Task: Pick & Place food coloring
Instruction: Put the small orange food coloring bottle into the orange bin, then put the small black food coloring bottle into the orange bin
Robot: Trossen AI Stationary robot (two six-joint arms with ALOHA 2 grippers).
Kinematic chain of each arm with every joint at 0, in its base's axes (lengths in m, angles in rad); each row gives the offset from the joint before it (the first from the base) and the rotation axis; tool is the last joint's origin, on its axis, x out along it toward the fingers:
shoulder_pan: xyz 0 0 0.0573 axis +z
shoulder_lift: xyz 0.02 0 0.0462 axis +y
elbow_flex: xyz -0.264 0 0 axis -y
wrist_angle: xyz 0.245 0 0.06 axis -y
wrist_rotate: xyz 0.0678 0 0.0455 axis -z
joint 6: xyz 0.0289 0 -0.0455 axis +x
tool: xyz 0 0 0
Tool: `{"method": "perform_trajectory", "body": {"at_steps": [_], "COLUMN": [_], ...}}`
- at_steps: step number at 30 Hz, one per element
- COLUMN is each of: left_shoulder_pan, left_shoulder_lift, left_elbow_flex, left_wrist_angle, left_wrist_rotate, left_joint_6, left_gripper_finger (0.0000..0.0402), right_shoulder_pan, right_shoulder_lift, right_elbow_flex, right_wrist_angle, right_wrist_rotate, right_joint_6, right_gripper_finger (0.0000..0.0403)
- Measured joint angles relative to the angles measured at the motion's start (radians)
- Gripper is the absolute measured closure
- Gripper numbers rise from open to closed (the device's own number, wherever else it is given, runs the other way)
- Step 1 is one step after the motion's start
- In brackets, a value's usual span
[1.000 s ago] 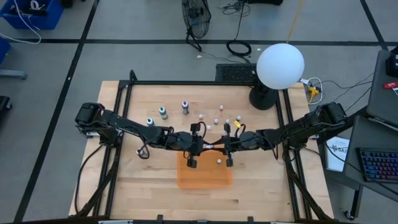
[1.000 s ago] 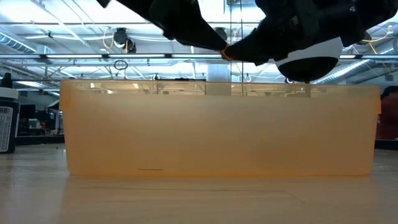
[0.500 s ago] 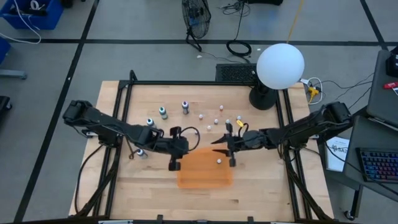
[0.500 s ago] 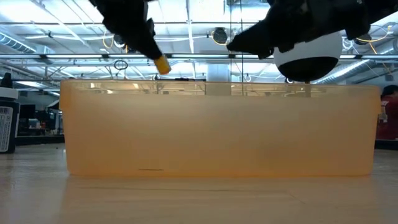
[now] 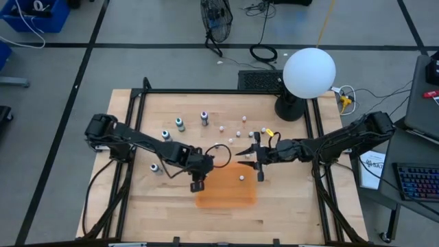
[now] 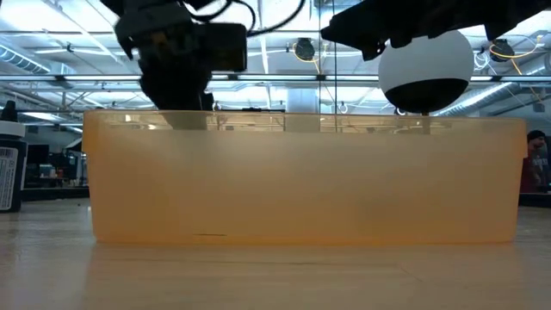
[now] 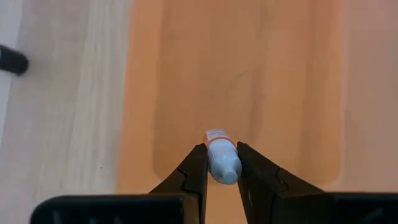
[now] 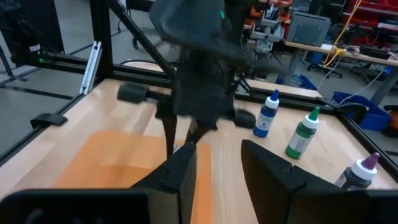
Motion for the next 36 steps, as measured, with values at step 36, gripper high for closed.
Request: {"method": "perform_trajectory", "body": {"at_steps": [36], "left_shoulder_pan": [0.02], "left_shoulder_lift": [-0.141], "left_elbow_flex": [0.141], "left_wrist_angle": [-0.158], "left_wrist_rotate": [-0.105], "left_joint_6": [0.097], "left_gripper_finger": [0.0214], "right_shoulder_pan": [0.0], "right_shoulder_lift": [0.001], "right_elbow_flex": [0.0], "right_wrist_angle": [-0.026], "right_wrist_rotate": [0.001], "right_joint_6": [0.0], "right_gripper_finger": [0.0293]}}
